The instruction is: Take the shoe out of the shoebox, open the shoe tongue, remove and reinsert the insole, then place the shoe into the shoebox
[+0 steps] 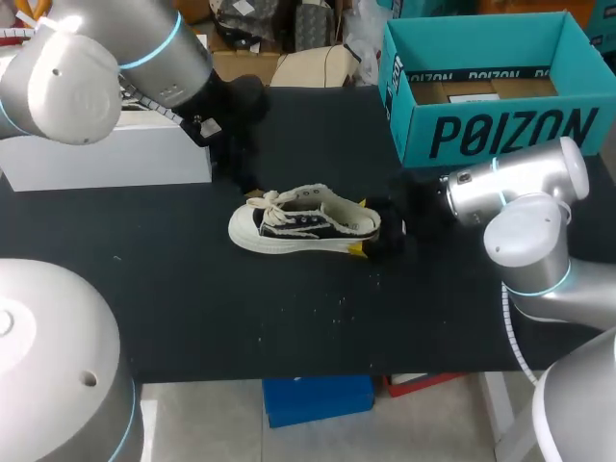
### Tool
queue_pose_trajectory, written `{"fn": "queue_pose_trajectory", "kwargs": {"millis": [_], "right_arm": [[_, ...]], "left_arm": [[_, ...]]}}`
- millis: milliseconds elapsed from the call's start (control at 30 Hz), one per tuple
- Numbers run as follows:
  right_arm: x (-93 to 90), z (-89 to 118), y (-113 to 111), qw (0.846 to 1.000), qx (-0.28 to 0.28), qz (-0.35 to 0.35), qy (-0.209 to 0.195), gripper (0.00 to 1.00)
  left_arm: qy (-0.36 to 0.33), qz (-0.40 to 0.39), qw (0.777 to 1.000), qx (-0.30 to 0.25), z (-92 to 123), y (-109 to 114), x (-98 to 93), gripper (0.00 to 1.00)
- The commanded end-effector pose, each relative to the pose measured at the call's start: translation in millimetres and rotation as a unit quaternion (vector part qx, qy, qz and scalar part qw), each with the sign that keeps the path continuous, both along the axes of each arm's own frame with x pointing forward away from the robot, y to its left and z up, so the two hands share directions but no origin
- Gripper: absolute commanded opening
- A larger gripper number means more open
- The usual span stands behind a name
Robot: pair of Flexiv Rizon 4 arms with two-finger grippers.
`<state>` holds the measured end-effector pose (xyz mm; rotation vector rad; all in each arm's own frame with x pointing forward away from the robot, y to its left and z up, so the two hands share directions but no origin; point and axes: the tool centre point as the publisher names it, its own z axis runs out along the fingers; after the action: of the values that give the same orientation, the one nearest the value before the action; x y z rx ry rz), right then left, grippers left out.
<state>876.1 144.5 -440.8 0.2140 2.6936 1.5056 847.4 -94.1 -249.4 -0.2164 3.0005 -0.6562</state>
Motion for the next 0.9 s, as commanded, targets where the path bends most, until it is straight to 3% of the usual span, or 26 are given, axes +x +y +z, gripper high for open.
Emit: {"fn": "queue_pose_trajectory", "kwargs": {"millis": [33,100,133,200,267,333,400,533,567,900], "right_arm": [[0.7,-0.7,0.6,1.0,-0.001,-0.001,0.001,0.0],[0.7,-0.7,0.6,1.0,-0.001,-0.001,0.001,0.0],[0.7,-0.7,0.6,1.0,-0.001,-0.001,0.001,0.0],[0.7,-0.7,0.6,1.0,-0.001,-0.001,0.001,0.0],[0.7,-0.7,0.6,1.0,-0.001,-0.001,0.001,0.0],[0.7,-0.7,0.6,1.0,-0.001,-0.001,0.001,0.0],[0.7,-0.7,0.6,1.0,-0.001,-0.001,0.001,0.0],[0.7,-0.7,0.6,1.0,-0.001,-0.001,0.001,0.0],[0.7,-0.7,0.6,1.0,-0.001,-0.001,0.001,0.0],[0.7,-0.7,0.6,1.0,-0.001,-0.001,0.001,0.0]], "left_arm": [[-0.001,0.0,1.0,-0.002,-1.4,1.6,-0.6,1.0],[-0.001,0.0,1.0,-0.002,-1.4,1.6,-0.6,1.0],[0.019,0.049,0.999,0.008,-0.4,-2.6,4.0,1.0],[0.052,0.177,0.98,0.08,-0.6,-11.7,12.1,1.0],[0.094,0.325,0.931,0.136,-1.6,-15.7,17.0,1.0],[0.173,0.421,0.883,0.114,-0.9,-13.4,15.0,1.0],[0.149,0.529,0.819,0.165,-0.9,-10.6,10.0,1.0],[0.148,0.592,0.771,0.182,0.9,-8.2,3.9,1.0],[0.15,0.601,0.762,0.186,0.9,-8.2,3.9,1.0],[0.15,0.601,0.762,0.186,0.9,-8.2,3.9,1.0]]}}
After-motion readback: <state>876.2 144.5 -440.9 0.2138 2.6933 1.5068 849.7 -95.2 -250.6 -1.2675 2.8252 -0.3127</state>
